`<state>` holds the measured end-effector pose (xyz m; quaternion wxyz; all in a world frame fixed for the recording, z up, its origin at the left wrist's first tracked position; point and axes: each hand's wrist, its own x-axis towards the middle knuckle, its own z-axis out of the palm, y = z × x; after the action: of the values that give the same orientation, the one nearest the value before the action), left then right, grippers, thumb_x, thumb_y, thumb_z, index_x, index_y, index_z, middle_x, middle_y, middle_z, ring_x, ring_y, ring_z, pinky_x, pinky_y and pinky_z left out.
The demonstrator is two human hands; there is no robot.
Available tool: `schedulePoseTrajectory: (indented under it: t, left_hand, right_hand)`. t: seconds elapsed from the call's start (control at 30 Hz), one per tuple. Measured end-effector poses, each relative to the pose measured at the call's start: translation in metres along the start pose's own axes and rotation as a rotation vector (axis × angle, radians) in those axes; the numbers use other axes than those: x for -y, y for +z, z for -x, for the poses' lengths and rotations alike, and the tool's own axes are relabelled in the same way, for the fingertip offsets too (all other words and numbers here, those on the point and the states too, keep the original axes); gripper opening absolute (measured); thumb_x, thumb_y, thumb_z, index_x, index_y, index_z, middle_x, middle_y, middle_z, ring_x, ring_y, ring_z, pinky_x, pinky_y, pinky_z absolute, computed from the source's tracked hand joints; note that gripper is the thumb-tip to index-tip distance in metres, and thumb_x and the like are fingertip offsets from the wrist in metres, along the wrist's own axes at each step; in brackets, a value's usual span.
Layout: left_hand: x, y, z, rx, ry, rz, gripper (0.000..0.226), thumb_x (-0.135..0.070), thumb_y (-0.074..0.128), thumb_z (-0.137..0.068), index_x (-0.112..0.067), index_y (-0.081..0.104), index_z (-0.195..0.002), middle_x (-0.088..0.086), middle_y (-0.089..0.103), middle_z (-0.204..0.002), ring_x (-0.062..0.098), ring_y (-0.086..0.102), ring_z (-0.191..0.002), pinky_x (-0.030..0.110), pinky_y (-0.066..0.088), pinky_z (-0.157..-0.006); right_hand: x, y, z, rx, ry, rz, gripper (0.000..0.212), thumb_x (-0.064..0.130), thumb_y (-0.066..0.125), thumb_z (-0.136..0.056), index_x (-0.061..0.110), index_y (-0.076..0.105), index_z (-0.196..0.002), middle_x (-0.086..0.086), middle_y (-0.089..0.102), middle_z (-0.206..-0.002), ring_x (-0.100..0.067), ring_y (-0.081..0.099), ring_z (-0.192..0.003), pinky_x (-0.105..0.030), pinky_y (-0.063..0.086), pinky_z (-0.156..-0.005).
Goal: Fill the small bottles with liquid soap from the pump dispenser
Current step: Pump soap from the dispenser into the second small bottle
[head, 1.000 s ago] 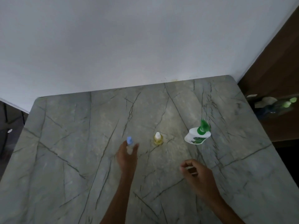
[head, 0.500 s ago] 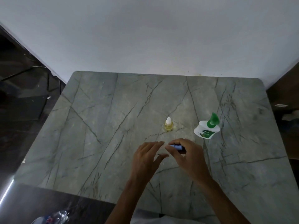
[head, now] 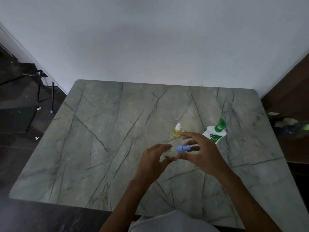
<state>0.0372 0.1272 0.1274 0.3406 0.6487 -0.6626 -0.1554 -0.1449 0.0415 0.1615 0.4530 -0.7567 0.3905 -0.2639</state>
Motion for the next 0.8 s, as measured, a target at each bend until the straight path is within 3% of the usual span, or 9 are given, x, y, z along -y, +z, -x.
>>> schedulePoseTrajectory:
  t: [0.1,0.2,0.27,0.37,0.47,0.6,0.67,0.73,0.8]
  left_hand:
    - [0.006,-0.01,0.001,-0.001,0.027,0.048,0.042,-0.039,0.076,-0.078,-0.015,0.069,-0.111,-0.004,0.067,-0.104,0.003,0.062,-0.083,0.005,0.045,-0.074]
    - [0.015,-0.013,0.006,-0.014,0.039,0.058,0.044,-0.04,0.073,-0.077,-0.014,0.068,-0.113,-0.004,0.063,-0.102,0.003,0.058,-0.079,0.01,0.047,-0.069]
    - [0.022,-0.012,0.008,-0.009,0.043,0.064,0.045,-0.043,0.07,-0.078,-0.015,0.068,-0.113,-0.002,0.066,-0.102,0.005,0.06,-0.081,0.015,0.051,-0.07]
    - [0.027,-0.01,0.009,0.013,0.035,0.037,0.046,-0.047,0.064,-0.079,-0.018,0.067,-0.115,-0.002,0.068,-0.105,0.008,0.061,-0.09,0.026,0.055,-0.075]
    - [0.024,-0.008,0.009,0.027,0.041,0.031,0.047,-0.051,0.062,-0.08,-0.022,0.065,-0.117,-0.004,0.068,-0.109,0.007,0.06,-0.096,0.025,0.053,-0.08]
    - [0.018,-0.004,0.006,0.011,0.034,0.027,0.043,-0.042,0.071,-0.078,-0.019,0.068,-0.114,0.0,0.07,-0.106,0.011,0.062,-0.094,0.025,0.053,-0.079]
    - [0.016,-0.002,0.004,0.004,0.009,0.018,0.043,-0.042,0.07,-0.078,-0.018,0.068,-0.113,0.0,0.07,-0.106,0.012,0.063,-0.093,0.027,0.054,-0.078]
    - [0.013,0.002,0.002,-0.009,-0.008,0.011,0.043,-0.042,0.07,-0.078,-0.018,0.068,-0.114,-0.001,0.07,-0.106,0.012,0.063,-0.093,0.027,0.054,-0.078]
    - [0.008,0.004,0.001,-0.016,-0.016,0.008,0.043,-0.044,0.068,-0.079,-0.02,0.068,-0.114,-0.003,0.069,-0.107,0.01,0.062,-0.095,0.023,0.052,-0.079]
  right_hand:
    - [0.011,0.008,0.001,-0.058,-0.027,0.181,0.033,0.049,0.069,-0.079,0.024,0.072,-0.099,0.019,0.068,-0.085,0.007,0.065,-0.083,-0.007,0.049,-0.065]
    - [0.014,0.02,0.005,-0.094,-0.104,0.194,0.012,0.028,0.075,-0.083,0.024,0.072,-0.093,0.019,0.069,-0.087,0.0,0.066,-0.084,-0.014,0.054,-0.071]
    - [0.013,0.027,0.008,-0.072,-0.094,0.124,0.035,0.015,0.082,-0.076,0.028,0.066,-0.104,0.018,0.067,-0.1,-0.002,0.066,-0.094,-0.012,0.054,-0.079]
    - [0.014,0.031,0.012,-0.096,0.036,0.089,0.059,0.031,0.086,-0.068,0.022,0.062,-0.121,0.016,0.063,-0.111,0.003,0.063,-0.097,-0.007,0.051,-0.079]
    - [0.02,0.032,0.011,-0.143,0.054,0.192,0.046,0.051,0.07,-0.073,0.02,0.07,-0.107,0.013,0.069,-0.093,0.003,0.066,-0.081,-0.004,0.049,-0.067]
    - [0.013,0.028,0.008,-0.132,-0.025,0.222,0.013,0.028,0.076,-0.081,0.02,0.071,-0.09,0.012,0.072,-0.085,-0.003,0.067,-0.081,-0.012,0.053,-0.07]
    - [0.006,0.023,0.007,-0.048,0.002,0.126,0.033,0.019,0.083,-0.073,0.02,0.068,-0.102,0.012,0.069,-0.099,-0.007,0.067,-0.094,-0.013,0.054,-0.08]
    - [0.003,0.016,0.006,-0.032,0.07,0.079,0.055,0.028,0.087,-0.067,0.02,0.063,-0.116,0.013,0.065,-0.108,-0.004,0.065,-0.097,-0.01,0.052,-0.08]
    - [0.001,0.012,0.004,-0.082,0.096,0.129,0.048,0.037,0.084,-0.069,0.022,0.067,-0.111,0.016,0.066,-0.099,0.002,0.065,-0.088,-0.006,0.05,-0.073]
